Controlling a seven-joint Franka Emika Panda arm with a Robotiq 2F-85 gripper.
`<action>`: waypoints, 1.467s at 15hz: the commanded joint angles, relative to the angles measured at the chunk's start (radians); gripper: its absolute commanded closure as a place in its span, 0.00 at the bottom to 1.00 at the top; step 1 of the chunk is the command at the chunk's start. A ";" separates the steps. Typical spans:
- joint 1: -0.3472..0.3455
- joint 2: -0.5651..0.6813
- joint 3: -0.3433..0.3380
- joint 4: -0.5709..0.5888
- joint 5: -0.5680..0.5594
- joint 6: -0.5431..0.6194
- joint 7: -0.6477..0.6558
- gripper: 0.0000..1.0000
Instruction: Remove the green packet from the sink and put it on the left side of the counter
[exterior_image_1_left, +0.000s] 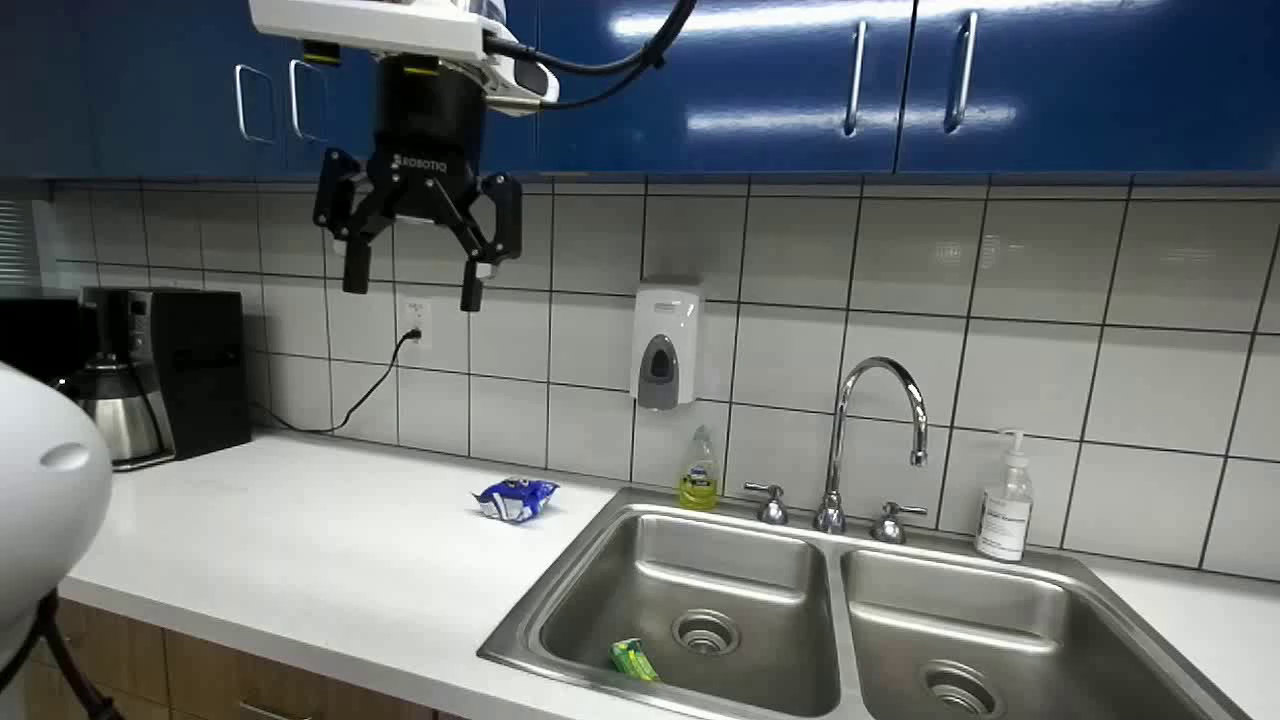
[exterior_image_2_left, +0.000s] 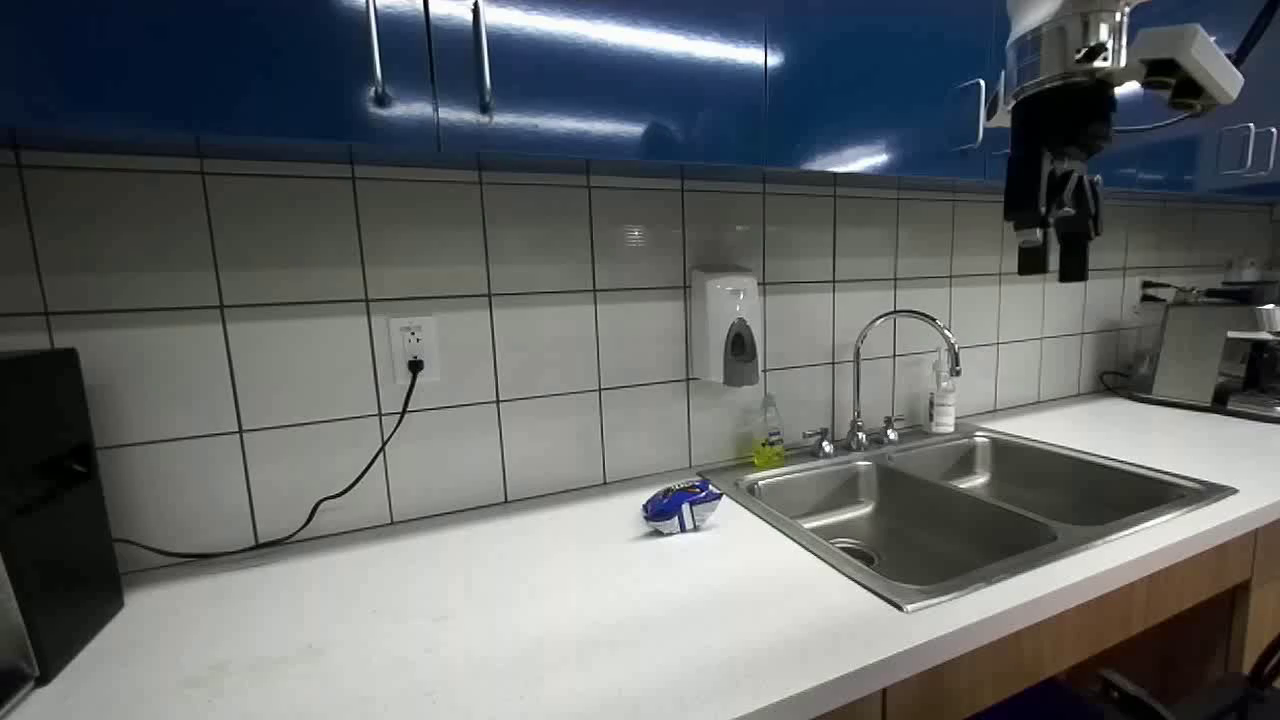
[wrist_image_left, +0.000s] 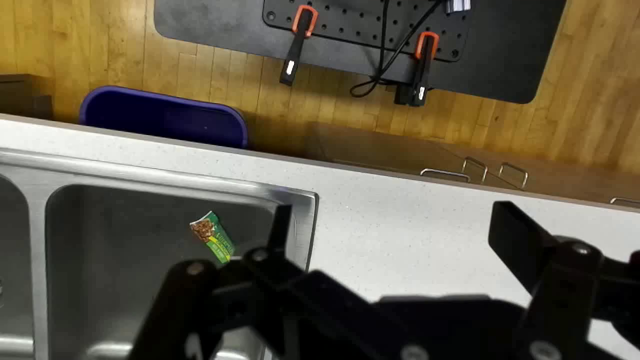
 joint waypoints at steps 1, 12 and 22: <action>-0.002 0.002 0.001 0.002 0.001 -0.001 -0.001 0.00; -0.111 0.226 -0.084 -0.074 -0.107 0.375 0.058 0.00; -0.119 0.734 -0.100 0.002 0.003 0.796 0.042 0.00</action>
